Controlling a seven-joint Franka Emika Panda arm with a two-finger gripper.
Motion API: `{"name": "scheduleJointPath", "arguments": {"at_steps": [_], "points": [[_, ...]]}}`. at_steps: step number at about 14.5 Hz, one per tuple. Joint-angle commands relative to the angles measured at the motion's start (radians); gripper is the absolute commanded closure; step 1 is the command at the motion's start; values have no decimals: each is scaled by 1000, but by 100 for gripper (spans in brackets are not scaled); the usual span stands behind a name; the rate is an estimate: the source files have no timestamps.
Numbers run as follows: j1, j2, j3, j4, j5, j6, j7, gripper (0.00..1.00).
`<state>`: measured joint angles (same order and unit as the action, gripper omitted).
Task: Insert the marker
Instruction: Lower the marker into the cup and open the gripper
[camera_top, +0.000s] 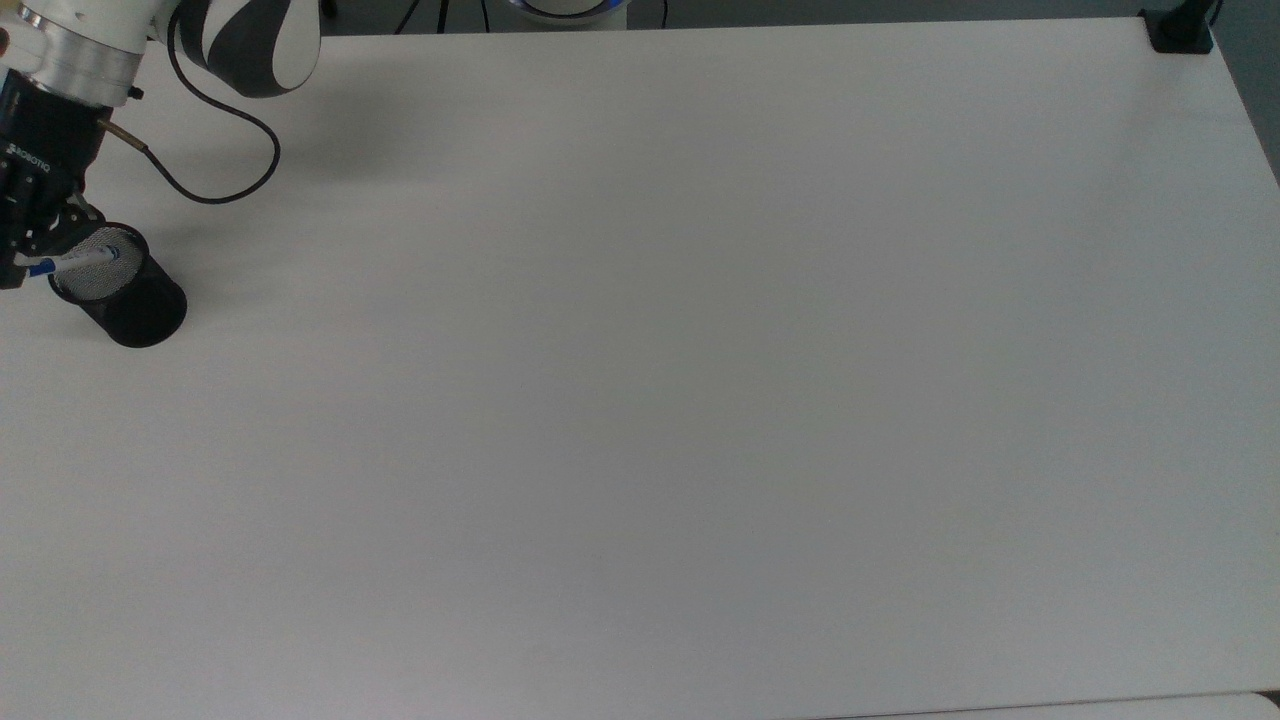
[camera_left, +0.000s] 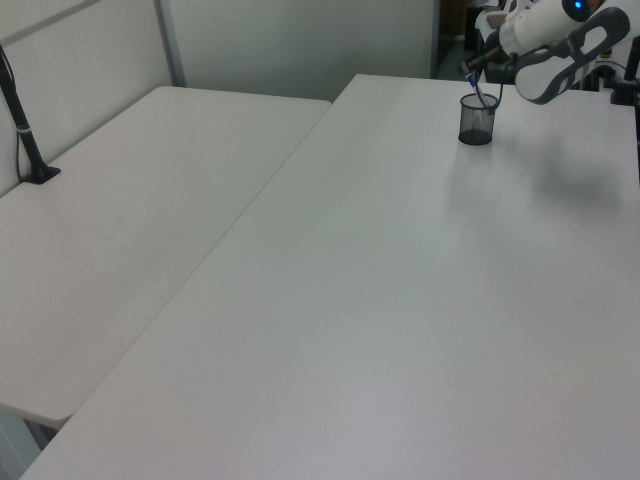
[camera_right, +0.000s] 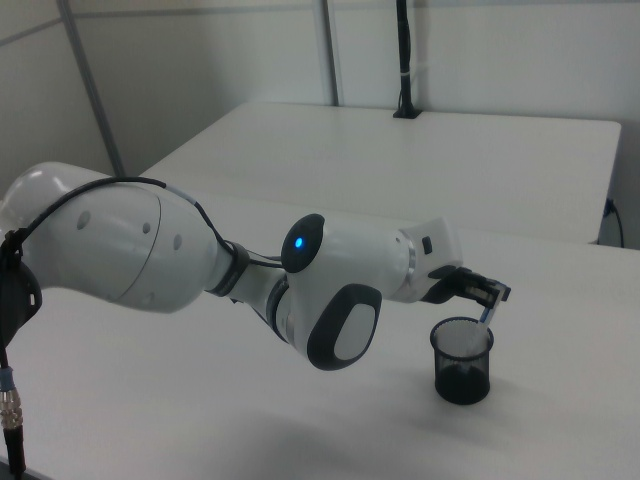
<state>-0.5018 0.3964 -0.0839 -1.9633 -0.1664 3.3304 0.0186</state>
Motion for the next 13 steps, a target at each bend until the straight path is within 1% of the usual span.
{"name": "scheduleJointPath", "arguments": {"at_steps": [1,2,3,5,6,7,8,9,11,12,13], "points": [[2,-27,-5,-55,-13,23,-45,89],[2,-28,-5,-54,-12,21,-33,63],[2,-30,-4,-52,-7,20,-23,47],[8,-45,1,-48,7,12,-3,27],[14,-68,4,-46,7,6,73,16],[17,-103,9,-45,7,-24,125,4],[35,-150,25,-32,7,-134,139,0],[57,-219,36,27,7,-367,150,0],[75,-278,105,162,7,-758,194,0],[86,-297,148,205,8,-904,211,0],[92,-316,182,225,8,-1002,234,0]]}}
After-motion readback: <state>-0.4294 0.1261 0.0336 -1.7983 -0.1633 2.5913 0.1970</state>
